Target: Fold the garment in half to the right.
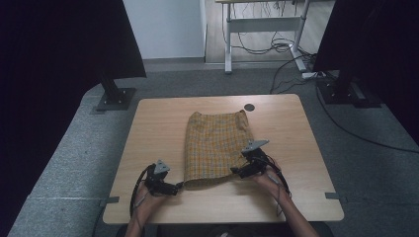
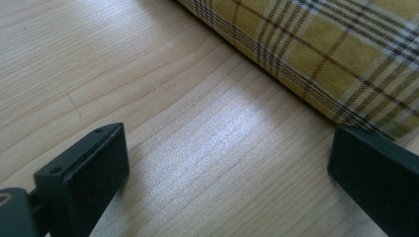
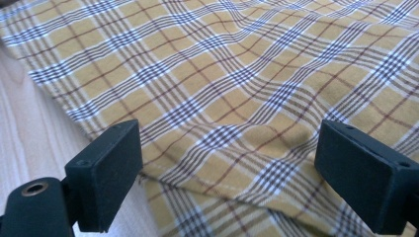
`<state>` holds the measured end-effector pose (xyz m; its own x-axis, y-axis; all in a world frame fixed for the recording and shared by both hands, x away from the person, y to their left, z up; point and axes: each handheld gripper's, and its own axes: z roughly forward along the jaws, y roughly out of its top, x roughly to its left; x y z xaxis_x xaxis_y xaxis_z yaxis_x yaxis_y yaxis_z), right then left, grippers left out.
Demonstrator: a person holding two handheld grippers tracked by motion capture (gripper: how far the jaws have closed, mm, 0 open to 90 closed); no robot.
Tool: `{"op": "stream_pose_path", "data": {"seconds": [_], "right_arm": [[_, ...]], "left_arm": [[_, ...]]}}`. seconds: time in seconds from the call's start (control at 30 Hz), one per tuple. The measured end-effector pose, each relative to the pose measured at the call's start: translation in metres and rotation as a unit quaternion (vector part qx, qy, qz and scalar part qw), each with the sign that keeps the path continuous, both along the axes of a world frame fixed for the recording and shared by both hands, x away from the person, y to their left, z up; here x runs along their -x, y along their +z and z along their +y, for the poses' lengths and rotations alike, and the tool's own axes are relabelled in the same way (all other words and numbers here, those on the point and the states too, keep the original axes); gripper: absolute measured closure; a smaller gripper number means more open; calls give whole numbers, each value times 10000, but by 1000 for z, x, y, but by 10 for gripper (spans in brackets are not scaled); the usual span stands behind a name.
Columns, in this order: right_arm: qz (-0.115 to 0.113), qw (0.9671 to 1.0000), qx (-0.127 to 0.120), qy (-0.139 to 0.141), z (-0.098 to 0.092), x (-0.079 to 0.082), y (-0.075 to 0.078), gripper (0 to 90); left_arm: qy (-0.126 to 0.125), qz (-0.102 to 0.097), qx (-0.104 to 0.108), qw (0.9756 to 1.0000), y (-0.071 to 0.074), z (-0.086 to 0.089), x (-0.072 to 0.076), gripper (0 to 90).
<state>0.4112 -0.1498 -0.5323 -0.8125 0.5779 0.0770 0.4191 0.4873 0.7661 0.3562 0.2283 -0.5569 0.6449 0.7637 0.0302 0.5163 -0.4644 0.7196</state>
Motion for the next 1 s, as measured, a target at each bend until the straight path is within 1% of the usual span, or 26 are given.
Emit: {"op": "stream_pose_path", "data": {"seconds": [0.37,0.5,1.0], "right_arm": [[-78,9999,-47,-46,-15,12,5,101],[-103,9998,-111,-103,-23,16,7,100],[-185,9991,-202,-326,-56,32,13,97]], "left_arm": [[5,0,1,10000,0,0,0,22],[4,0,0,10000,0,0,0,22],[4,0,1,10000,0,0,0,22]]}}
